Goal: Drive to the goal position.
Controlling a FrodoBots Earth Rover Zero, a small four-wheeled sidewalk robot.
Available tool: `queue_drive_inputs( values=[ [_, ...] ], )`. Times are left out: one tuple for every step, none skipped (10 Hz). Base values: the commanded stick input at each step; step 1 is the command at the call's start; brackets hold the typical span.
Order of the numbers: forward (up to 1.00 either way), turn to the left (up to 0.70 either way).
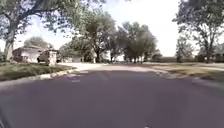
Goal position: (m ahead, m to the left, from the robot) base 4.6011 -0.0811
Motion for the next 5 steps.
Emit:
queue_drive_inputs(
  values=[
    [1.00,0.00],
    [1.00,0.00],
    [1.00,0.00],
    [1.00,0.00],
    [1.00,0.00]
  ],
)
